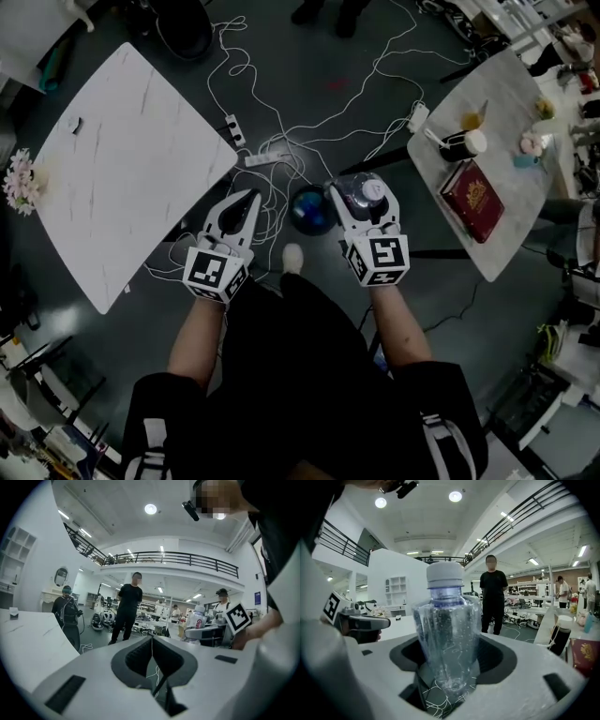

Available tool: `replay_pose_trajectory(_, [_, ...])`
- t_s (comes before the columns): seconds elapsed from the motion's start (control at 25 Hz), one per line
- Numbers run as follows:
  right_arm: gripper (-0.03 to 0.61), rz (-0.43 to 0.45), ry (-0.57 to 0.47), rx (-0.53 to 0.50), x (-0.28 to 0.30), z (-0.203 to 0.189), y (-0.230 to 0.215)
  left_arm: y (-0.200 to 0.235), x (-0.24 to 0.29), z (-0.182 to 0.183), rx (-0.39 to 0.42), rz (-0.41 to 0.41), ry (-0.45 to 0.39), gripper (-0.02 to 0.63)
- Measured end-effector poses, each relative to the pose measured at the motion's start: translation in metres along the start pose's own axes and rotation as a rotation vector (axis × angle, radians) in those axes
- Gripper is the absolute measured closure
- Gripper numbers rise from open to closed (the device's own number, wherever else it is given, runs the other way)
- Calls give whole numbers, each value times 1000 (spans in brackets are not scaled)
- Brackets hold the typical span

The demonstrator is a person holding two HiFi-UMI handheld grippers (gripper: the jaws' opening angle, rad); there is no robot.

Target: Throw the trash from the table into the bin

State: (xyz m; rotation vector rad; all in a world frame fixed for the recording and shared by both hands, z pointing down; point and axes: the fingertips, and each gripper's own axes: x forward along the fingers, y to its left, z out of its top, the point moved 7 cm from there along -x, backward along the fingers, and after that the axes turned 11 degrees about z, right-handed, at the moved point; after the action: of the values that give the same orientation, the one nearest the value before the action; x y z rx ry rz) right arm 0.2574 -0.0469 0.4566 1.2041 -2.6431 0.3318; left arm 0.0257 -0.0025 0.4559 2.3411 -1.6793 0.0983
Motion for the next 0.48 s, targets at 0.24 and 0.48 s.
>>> replay_pose_trajectory(0.24, [276, -12, 49, 70, -7, -43, -22, -20, 17, -30, 2, -16, 78, 598])
replay_pose_trajectory(0.48, [276, -17, 111, 143, -6, -101, -32, -26, 23, -70, 2, -7, 147, 598])
